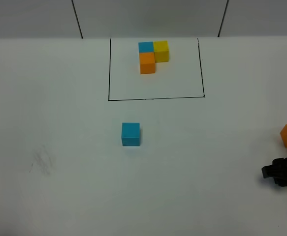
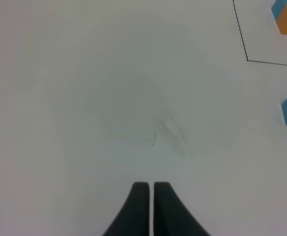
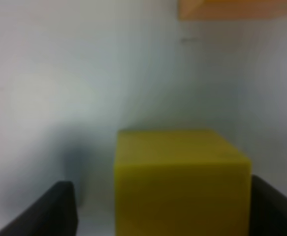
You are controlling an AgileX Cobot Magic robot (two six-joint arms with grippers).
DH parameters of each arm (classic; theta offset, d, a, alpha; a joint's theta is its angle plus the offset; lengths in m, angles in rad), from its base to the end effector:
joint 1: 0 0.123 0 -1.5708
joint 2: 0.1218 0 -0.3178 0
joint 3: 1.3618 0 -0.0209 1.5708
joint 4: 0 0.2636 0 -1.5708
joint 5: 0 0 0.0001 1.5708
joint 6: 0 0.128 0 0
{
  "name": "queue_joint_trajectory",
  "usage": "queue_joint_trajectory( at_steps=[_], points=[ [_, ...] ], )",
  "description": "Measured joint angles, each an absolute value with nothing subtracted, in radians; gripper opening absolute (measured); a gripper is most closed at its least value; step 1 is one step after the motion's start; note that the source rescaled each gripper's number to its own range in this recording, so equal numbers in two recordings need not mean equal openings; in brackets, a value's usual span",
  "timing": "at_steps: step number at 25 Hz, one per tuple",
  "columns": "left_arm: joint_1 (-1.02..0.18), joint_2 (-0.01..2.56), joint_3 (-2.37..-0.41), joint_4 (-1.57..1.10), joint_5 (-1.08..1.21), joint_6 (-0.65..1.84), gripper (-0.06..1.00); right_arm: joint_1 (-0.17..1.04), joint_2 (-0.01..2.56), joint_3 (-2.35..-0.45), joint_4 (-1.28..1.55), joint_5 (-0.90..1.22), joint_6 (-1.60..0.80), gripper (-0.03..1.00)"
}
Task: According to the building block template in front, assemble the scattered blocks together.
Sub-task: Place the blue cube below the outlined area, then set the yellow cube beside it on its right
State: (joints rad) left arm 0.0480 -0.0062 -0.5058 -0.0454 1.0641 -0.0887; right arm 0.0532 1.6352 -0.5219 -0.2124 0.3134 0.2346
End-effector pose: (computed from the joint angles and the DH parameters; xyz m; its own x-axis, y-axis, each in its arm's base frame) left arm 0.0048 -0.0049 0.2682 -0.4433 -0.1319 -0.8866 -0.0619 0.9913 -0.1165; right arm 0.2434 0.0046 0.0965 -0.9712 -0.0195 -0.2376 -0.0064 0.9984 -0.0555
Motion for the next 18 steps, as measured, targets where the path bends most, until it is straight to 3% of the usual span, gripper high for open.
queue_joint_trajectory(
  at_steps=[4, 18],
  points=[
    [0.048, -0.006, -0.506, -0.045, 1.064, -0.089, 0.0, 0.054, 1.651, -0.524, -0.211, 0.29, 0.236, 0.53],
    [0.048, -0.006, -0.506, -0.045, 1.064, -0.089, 0.0, 0.071, 1.621, -0.525, -0.211, 0.341, 0.209, 0.53]
  ],
)
